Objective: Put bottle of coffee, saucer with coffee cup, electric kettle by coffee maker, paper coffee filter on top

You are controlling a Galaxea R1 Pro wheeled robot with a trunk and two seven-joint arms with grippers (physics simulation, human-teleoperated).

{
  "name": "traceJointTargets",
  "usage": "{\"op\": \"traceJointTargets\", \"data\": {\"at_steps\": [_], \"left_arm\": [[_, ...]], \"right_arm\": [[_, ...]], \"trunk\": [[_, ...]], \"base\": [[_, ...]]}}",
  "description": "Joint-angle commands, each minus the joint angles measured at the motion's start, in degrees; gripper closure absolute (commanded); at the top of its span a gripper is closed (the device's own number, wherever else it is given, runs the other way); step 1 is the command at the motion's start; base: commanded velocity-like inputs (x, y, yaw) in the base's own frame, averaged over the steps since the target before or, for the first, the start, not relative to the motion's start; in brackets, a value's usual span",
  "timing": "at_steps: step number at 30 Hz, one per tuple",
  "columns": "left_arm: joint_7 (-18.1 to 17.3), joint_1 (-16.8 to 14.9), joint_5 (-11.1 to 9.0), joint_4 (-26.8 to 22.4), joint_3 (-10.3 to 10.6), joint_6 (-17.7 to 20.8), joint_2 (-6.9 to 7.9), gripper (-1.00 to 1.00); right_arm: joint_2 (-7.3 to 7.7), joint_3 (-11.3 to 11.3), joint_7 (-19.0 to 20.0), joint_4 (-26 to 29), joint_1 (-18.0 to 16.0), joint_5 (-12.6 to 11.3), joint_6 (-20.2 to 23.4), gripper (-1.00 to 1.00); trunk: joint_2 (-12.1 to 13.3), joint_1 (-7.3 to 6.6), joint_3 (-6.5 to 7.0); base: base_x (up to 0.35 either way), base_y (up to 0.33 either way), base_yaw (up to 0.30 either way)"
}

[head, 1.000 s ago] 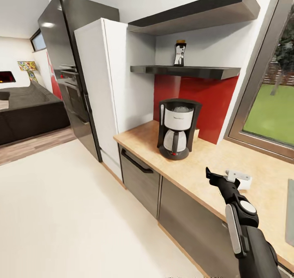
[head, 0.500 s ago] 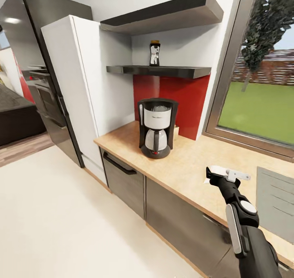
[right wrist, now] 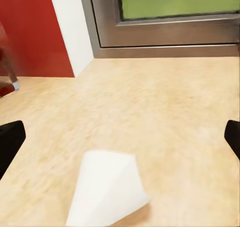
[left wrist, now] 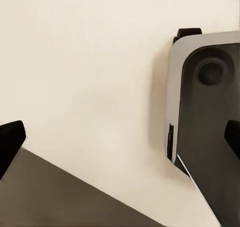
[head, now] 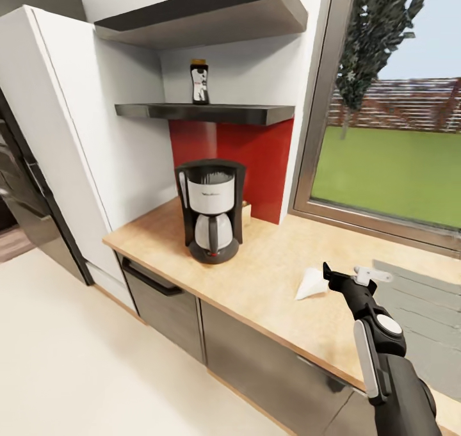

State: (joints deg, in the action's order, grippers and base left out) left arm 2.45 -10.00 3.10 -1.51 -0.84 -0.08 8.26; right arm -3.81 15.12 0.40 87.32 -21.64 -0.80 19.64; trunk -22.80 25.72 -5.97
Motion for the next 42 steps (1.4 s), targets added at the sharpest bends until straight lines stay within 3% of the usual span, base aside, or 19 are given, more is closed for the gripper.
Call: {"op": "traceJointTargets", "data": {"at_steps": [1,15,32,35,37,39,41,42], "left_arm": [[0.1,0.0,0.3,0.0,-0.1,0.0,0.04,-1.00],[0.1,0.7,0.4,0.0,-0.1,0.2,0.09,-1.00],[0.1,0.9,0.4,0.0,0.0,0.2,0.01,-1.00],[0.1,0.9,0.3,0.1,0.1,0.2,0.00,-1.00],[0.1,0.9,0.3,0.1,0.1,0.2,0.00,-1.00],[0.1,0.9,0.3,0.1,0.1,0.3,0.00,-1.00],[0.1,1.2,0.3,0.1,0.0,0.2,0.06,-1.00],[0.1,1.4,0.3,0.0,0.0,0.2,0.04,-1.00]], "right_arm": [[-0.05,0.0,0.0,0.1,-0.1,-0.1,0.3,-1.00],[-0.15,-0.2,0.1,-0.1,-0.1,-0.2,0.3,-1.00],[0.25,-0.2,0.8,-0.4,-0.1,0.1,0.3,-1.00],[1.76,-0.2,5.5,-1.3,-0.1,0.4,0.5,-1.00],[4.45,-0.2,11.1,-3.0,-0.1,0.6,0.5,-1.00],[6.60,-0.1,13.9,-4.0,-0.1,0.6,0.6,-1.00],[10.61,-0.1,19.4,-6.0,-0.1,0.5,0.6,-1.00],[11.10,-0.1,21.0,-6.4,-0.1,0.6,0.7,-1.00]], "trunk": [[-0.1,0.06,-0.12],[-0.1,0.06,-0.12],[-0.1,0.06,-0.12],[-0.1,0.06,-0.12],[-0.1,0.06,-0.12],[-0.1,0.06,-0.12],[-0.1,0.06,-0.12],[-0.1,0.06,-0.12]], "base": [[0.251,0.000,-0.260],[0.085,0.000,-0.052],[0.229,0.000,0.000],[0.009,0.000,0.000],[0.003,0.000,0.000],[0.001,0.000,0.000],[0.000,0.000,0.000],[0.000,0.000,0.000]]}}
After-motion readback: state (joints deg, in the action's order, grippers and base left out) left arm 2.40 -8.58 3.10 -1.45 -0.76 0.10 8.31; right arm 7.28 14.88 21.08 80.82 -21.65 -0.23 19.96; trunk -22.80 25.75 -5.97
